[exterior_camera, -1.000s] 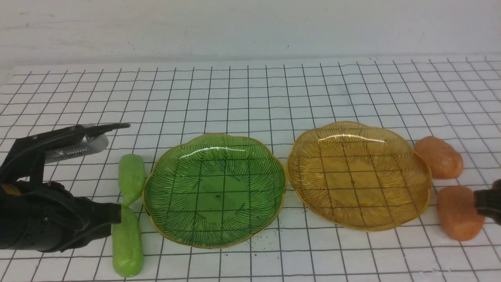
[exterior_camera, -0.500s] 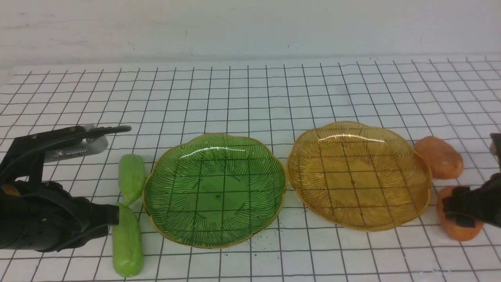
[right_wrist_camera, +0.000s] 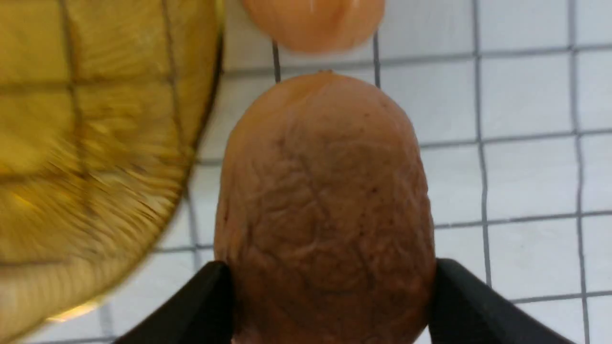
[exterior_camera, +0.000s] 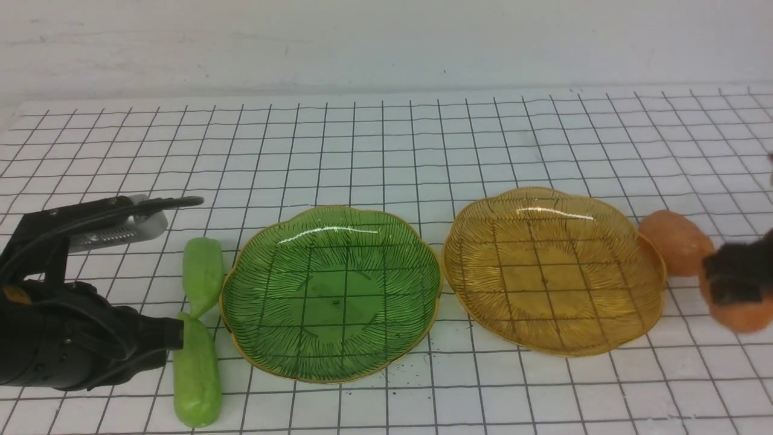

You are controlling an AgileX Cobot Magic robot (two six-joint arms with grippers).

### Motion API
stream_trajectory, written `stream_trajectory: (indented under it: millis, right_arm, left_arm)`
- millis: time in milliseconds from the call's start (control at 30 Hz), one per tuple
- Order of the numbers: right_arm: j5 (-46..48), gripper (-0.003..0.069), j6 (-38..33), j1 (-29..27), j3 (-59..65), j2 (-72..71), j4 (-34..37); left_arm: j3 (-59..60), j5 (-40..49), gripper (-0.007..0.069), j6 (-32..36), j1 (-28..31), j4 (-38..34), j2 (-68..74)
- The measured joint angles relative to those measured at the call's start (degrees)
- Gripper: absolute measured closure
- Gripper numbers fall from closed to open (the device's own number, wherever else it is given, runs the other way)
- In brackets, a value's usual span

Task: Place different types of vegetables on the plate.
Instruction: 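Put the potato onto the plate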

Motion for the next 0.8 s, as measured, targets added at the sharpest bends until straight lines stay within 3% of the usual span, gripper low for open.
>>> stream_trajectory:
  millis: [33,167,333,667,800]
  right_arm:
    - [0.0,0.0181,-0.14,0.0,-0.39,-0.07,0.48]
    - [-2.45,0.0181,-11.08,5.5,-4.42,1.19,17.11]
    - [-9.61,0.0181,-19.65,12.8,-4.48,7.56,25.77]
    - [-15.53,0.018,-20.4,14.98,-4.48,15.5,26.13]
    - [-16.64,0.0107,-20.41,14.98,-4.6,15.53,25.16]
  left_arm:
    - [0.0,0.0,0.0618,0.0,0.0,0.0,0.0]
    - [0.0,0.0,0.0618,0.0,0.0,-0.13,0.0]
    - [0.0,0.0,0.0618,0.0,0.0,-0.24,0.0]
    - [0.0,0.7,0.0611,0.0,0.0,-0.24,0.0]
    - [0.0,0.7,0.0611,0.0,0.0,-0.24,0.0]
